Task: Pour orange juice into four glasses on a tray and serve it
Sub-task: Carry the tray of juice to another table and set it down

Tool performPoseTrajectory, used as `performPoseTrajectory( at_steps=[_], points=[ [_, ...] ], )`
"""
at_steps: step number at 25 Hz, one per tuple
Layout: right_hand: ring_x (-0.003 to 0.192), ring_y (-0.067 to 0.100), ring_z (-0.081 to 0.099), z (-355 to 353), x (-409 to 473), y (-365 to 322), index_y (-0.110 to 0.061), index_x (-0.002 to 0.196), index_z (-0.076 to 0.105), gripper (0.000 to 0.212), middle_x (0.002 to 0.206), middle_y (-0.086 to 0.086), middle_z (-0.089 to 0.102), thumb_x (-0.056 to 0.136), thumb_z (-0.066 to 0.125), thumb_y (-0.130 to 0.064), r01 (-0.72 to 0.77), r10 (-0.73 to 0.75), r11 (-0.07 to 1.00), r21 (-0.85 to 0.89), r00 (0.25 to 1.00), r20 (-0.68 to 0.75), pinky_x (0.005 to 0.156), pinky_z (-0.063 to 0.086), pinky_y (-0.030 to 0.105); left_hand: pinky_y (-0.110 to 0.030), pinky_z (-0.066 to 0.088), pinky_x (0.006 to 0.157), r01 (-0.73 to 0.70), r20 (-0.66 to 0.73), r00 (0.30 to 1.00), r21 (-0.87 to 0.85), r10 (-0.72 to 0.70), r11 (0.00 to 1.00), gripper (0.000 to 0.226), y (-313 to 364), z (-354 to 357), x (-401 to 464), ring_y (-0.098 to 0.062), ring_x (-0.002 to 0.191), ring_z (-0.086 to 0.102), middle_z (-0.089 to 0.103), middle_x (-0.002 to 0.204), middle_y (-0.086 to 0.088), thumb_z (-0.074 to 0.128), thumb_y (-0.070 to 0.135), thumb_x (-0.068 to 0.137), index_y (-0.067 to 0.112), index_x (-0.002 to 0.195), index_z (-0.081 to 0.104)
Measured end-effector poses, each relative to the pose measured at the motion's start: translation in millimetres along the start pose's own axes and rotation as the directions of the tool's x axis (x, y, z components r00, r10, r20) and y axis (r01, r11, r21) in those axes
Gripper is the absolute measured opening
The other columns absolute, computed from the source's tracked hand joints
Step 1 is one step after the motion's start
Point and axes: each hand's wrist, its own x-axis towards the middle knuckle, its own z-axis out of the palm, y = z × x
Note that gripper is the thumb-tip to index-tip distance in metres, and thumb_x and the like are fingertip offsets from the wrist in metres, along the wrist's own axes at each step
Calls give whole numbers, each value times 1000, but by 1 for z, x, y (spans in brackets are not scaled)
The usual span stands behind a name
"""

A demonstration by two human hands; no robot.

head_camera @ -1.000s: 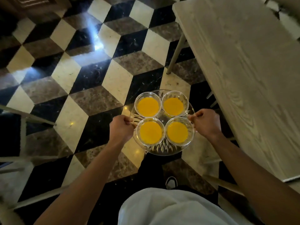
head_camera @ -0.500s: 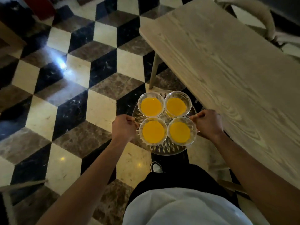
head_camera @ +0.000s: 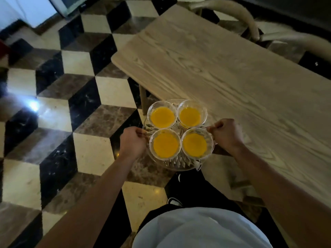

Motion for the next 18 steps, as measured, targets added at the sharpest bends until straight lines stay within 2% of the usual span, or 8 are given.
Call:
performPoseTrajectory(
  at_steps=[1,3,5,9,12,13,15,18],
  points=[
    [71,21,68,-6,12,-1,-14,77,74,18,73,1,73,84,80,-29,-5,5,1000,1,1000,-10,61,46,28,-39,59,78,-9,12,1000,-2,9,1000,24,13,5,10,-21,88,68,73,89,-3,69,0,87,24,80,68],
    [68,21,68,-16,36,-3,-15,71,70,22,68,0,71,84,81,-28,-31,32,999,22,999,-19,62,52,30,-39,58,81,-26,27,999,-10,26,1000,27,38,13,29,-21,88,68,72,88,-2,69,0,88,25,78,66],
    [70,25,71,-26,57,-4,-10,74,72,21,69,3,72,83,82,-26,-52,54,997,51,998,-34,67,57,34,-33,54,74,-51,35,998,5,51,999,20,60,21,47,-19,86,69,72,87,0,69,2,89,22,82,70],
    [66,26,71,-52,100,-4,-5,75,72,23,66,6,73,84,81,-24,-89,94,993,71,993,-69,64,58,35,-20,44,65,-102,76,992,46,98,994,8,115,41,82,-13,84,65,72,92,0,69,6,93,12,96,73],
    [60,19,67,-68,125,0,-7,76,72,22,61,1,69,85,81,-26,-154,164,984,91,980,-117,60,55,29,-32,56,79,-132,121,984,28,127,991,11,150,59,109,-18,87,69,74,93,-3,69,3,90,10,98,74],
    [60,18,67,-72,132,1,-9,76,73,20,60,-1,69,84,80,-26,-178,189,979,97,974,-124,61,55,29,-34,57,81,-151,132,981,30,146,988,11,160,65,117,-16,83,69,75,91,-3,69,2,90,8,98,74],
    [64,21,70,-79,145,7,-12,75,74,19,61,-1,71,83,81,-28,-225,243,965,133,960,-141,66,61,35,-28,52,77,-194,153,971,60,184,979,12,181,78,134,-5,73,64,72,87,-1,68,0,90,6,99,74],
    [68,25,73,-86,160,12,-13,75,74,19,67,2,74,82,83,-28,-278,306,946,168,936,-173,70,62,38,-16,45,65,-241,209,952,68,222,968,13,207,96,161,-2,70,62,69,81,3,69,1,90,7,100,74]
  ],
)
